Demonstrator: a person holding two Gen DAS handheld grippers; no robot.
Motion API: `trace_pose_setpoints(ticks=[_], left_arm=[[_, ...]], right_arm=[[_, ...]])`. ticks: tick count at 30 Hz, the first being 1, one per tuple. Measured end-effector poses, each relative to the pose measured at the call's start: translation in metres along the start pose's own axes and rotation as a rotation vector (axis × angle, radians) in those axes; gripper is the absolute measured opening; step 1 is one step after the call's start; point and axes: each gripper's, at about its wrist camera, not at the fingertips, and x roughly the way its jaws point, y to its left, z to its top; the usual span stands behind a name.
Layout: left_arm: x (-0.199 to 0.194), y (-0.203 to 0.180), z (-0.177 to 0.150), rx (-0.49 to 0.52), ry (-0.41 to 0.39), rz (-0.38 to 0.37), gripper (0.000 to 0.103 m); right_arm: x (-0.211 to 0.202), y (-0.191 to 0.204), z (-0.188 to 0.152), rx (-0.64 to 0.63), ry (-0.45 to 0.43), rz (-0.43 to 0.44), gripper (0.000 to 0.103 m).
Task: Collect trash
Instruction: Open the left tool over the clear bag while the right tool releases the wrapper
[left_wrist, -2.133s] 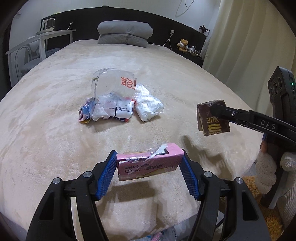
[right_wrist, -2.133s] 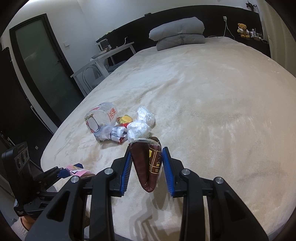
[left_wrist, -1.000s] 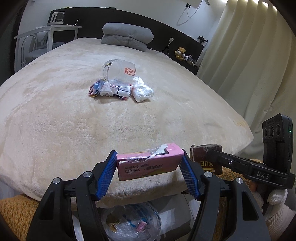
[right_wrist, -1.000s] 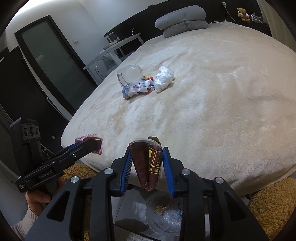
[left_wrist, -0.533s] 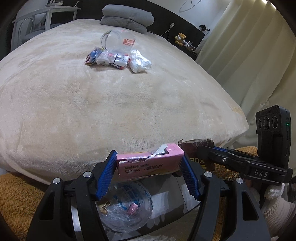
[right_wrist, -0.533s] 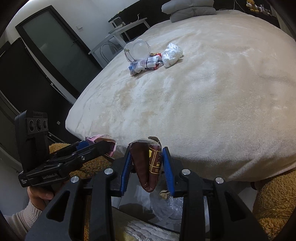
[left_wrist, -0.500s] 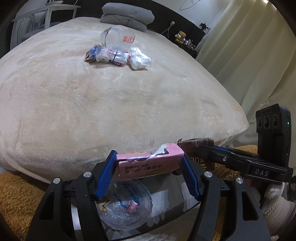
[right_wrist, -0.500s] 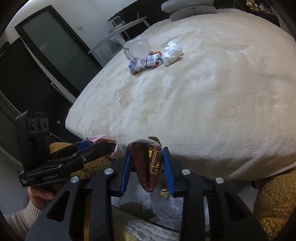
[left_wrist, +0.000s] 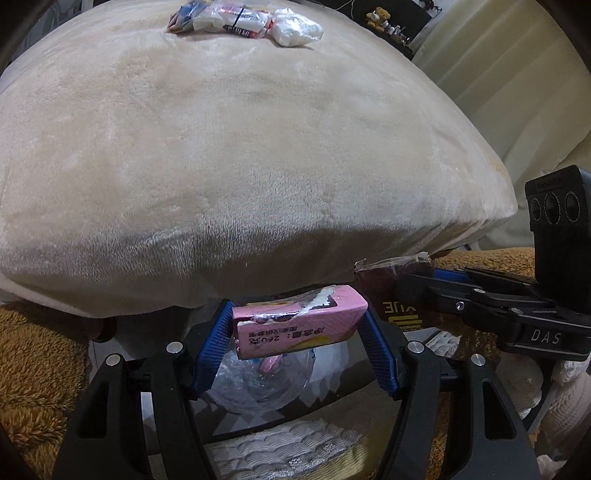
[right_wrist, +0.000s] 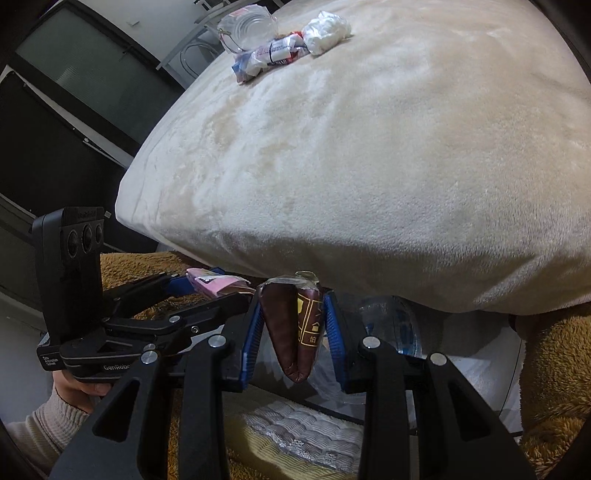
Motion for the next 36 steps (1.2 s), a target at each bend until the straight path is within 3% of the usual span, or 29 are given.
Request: trace_pose_setpoints(ticks=[8, 15, 29, 36], left_arm=[[0.028, 0.009, -0.004, -0.046, 0.122, 0.004, 0.066], [0.043, 0.001, -0.008, -0.024, 0.180, 0.015, 0.066], [0.064, -0.003, -0.018, 0.014, 0.308, 0.041, 0.066], [0.065, -0.002, -0.021, 0.018, 0.321, 0.049, 0.066]], right_arm=[[0.022, -0.013, 0.000, 0.065, 0.087, -0.027, 0.034], [0.042, -0.025, -0.003, 0.136, 0.183, -0.058, 0.034], [0.061, -0.030, 0.000, 0.174, 0.234, -0.070, 0.034], [0.060, -0.031, 0.001, 0.171, 0.230, -0.073, 0.034]])
